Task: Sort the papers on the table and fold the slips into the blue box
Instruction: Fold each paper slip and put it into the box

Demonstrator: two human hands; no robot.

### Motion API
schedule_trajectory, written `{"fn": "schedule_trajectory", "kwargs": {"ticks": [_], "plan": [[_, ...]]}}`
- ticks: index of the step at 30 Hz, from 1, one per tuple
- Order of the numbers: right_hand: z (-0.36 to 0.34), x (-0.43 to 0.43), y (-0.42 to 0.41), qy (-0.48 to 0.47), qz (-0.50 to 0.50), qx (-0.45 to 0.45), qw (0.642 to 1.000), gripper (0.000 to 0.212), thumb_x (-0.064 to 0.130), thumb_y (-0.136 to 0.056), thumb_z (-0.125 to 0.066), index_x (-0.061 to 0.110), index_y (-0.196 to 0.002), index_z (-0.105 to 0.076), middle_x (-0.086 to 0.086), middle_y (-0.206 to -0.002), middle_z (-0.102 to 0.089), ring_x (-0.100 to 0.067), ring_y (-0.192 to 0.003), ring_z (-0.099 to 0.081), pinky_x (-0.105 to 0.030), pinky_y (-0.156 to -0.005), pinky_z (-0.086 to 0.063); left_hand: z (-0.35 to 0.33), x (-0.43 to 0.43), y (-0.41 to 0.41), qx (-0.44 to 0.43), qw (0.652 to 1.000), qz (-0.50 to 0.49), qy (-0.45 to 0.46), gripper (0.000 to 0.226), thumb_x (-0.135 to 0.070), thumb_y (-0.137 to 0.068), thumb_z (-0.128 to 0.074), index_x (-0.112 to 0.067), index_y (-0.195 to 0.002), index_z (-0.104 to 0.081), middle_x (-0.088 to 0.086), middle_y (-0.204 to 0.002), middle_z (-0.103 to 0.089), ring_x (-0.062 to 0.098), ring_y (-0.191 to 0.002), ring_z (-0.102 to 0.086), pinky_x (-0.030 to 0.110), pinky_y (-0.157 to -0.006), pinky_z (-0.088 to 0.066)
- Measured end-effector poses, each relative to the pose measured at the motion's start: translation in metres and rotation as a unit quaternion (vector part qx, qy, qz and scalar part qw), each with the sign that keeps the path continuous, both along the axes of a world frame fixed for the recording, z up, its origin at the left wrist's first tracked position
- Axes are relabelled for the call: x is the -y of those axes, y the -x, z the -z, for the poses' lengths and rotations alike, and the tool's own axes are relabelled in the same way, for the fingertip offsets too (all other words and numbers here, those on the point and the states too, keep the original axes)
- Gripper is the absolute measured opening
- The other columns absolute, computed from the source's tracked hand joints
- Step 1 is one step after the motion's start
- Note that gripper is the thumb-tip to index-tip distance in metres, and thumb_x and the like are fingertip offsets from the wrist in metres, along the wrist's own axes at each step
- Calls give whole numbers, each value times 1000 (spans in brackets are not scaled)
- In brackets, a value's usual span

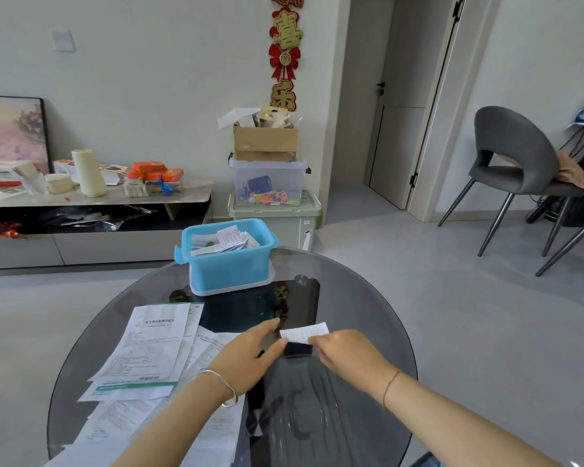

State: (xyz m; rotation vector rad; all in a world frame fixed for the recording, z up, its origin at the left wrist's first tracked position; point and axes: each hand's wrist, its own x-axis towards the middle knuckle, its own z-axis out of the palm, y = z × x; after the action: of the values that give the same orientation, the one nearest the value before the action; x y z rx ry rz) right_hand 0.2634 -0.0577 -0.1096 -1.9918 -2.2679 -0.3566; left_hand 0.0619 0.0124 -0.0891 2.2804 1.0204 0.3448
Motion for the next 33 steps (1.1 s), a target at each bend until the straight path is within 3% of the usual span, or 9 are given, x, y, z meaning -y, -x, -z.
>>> {"fn": "schedule_trajectory", "kwargs": {"ticks": [2, 4, 8, 11, 14, 19, 22, 25, 33], "plan": [[-8, 4, 5, -6, 65, -239, 969, 20, 14, -93, -50, 17, -97, -69, -1, -74, -66, -21, -63, -56, -24, -50, -37, -6, 0, -2, 67, 996, -35, 41, 63, -44, -94, -50, -27, -149, -25, -10, -149, -37, 11, -135, -38, 29, -111, -33], [-17, 7, 11, -30, 103, -455, 884, 20, 12, -93, -53, 18, -95, -72, 6, -80, -72, -11, -74, -66, -24, -67, -53, -10, 1, -5, 114, 988, -59, 85, 68, -40, -91, -58, -23, -148, -26, -8, -146, -42, 13, -132, -43, 32, -111, -36], [-35, 14, 27, 28, 85, -663, 743, 22, 4, -95, -51, 15, -98, -70, 2, -87, -75, -15, -82, -71, -24, -69, -56, -11, 2, -8, 185, 971, -88, 123, 40, -28, -88, -65, -14, -125, -59, -9, -107, -71, 5, -98, -67, 21, -84, -54], [-40, 15, 28, 11, 67, -692, 719, 27, 4, -96, -49, 20, -113, -62, -5, -92, -75, -16, -80, -71, -23, -66, -55, -13, 4, -10, 272, 928, -112, 231, 24, -17, -87, -67, -7, -108, -68, -3, -87, -76, 9, -83, -72, 18, -68, -56], [-42, 16, 26, -10, 32, -669, 743, 40, 0, -97, -46, 30, -120, -57, 0, -99, -74, -13, -80, -69, -26, -70, -56, -17, 2, -7, 299, 900, -136, 285, 26, -17, -86, -68, -10, -111, -68, -3, -87, -76, 10, -77, -72, 19, -64, -56], [-40, 19, 27, -39, 13, -620, 784, 30, -3, -86, -65, 25, -94, -74, 8, -101, -73, -6, -92, -69, -16, -76, -52, -24, 6, -3, 325, 890, -95, 304, 38, -14, -93, -59, -34, -124, -49, -3, -84, -76, 17, -71, -72, 22, -61, -57], [-42, 18, 26, -70, 20, -654, 753, 22, -3, -84, -67, 16, -90, -76, 5, -93, -75, -10, -86, -70, -17, -70, -53, -28, 9, -1, 365, 884, -66, 284, 44, -2, -98, -40, -37, -121, -51, -5, -90, -75, 25, -80, -72, 28, -69, -59], [-43, 16, 25, -74, 27, -694, 716, 15, 1, -83, -68, 11, -91, -75, 1, -90, -75, -16, -85, -71, -19, -65, -53, -28, 10, 1, 371, 895, -34, 244, 35, 3, -94, -48, -22, -115, -61, -1, -108, -72, 20, -93, -70, 27, -80, -56], [-44, 12, 32, -65, 36, -704, 707, 10, 8, -87, -65, 4, -89, -73, -4, -86, -75, -16, -82, -71, -20, -62, -53, -19, 8, -2, 389, 909, -71, 133, 22, -35, -74, -68, -14, -79, -71, -5, -83, -75, 12, -84, -71, 16, -74, -52]]}}
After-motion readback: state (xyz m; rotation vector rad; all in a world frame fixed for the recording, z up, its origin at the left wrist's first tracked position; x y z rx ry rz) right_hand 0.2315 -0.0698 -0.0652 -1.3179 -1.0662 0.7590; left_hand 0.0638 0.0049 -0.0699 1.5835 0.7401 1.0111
